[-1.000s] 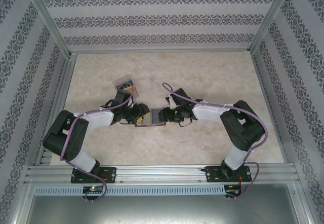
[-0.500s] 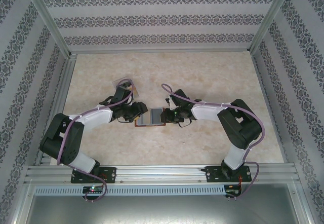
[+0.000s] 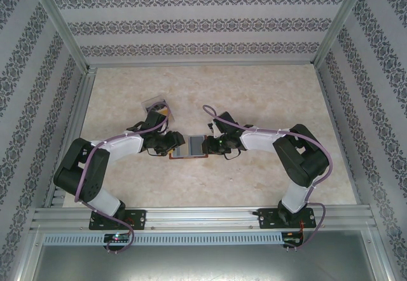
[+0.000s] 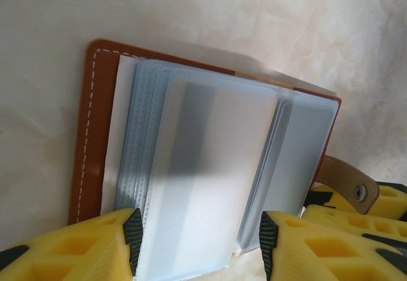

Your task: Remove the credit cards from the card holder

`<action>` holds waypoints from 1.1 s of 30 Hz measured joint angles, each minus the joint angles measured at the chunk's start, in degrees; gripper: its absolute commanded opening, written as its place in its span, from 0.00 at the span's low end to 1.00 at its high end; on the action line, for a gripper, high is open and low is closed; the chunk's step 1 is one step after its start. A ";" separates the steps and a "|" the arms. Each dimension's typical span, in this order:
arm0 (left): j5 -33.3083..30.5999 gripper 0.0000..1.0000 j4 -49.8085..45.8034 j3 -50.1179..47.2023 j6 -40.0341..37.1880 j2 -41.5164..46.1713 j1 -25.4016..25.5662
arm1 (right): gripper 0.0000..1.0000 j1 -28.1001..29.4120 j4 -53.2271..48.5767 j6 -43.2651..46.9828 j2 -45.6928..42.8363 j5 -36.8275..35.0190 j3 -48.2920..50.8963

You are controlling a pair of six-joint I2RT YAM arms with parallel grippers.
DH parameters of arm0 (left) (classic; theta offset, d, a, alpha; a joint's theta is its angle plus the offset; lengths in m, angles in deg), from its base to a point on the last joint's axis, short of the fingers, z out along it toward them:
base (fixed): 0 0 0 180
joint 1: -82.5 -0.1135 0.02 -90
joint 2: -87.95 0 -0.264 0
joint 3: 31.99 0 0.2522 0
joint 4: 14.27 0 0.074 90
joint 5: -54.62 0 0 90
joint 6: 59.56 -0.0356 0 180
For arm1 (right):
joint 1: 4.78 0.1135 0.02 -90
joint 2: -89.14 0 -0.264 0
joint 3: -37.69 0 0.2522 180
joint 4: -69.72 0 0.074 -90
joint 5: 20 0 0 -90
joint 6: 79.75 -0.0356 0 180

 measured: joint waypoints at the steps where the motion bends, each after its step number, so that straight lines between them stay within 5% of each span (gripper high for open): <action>1: -0.04 0.54 -0.07 0.00 -0.04 0.00 0.00 | 0.29 0.00 0.00 0.00 0.04 0.00 0.00; 16: 2.32 0.53 0.72 1.46 -0.39 -2.47 1.49 | 0.29 0.00 -0.02 0.00 0.28 0.02 -0.24; 33: 6.86 0.71 2.05 4.48 -0.63 -2.40 3.69 | 0.32 0.00 0.79 -0.04 0.66 0.39 -0.39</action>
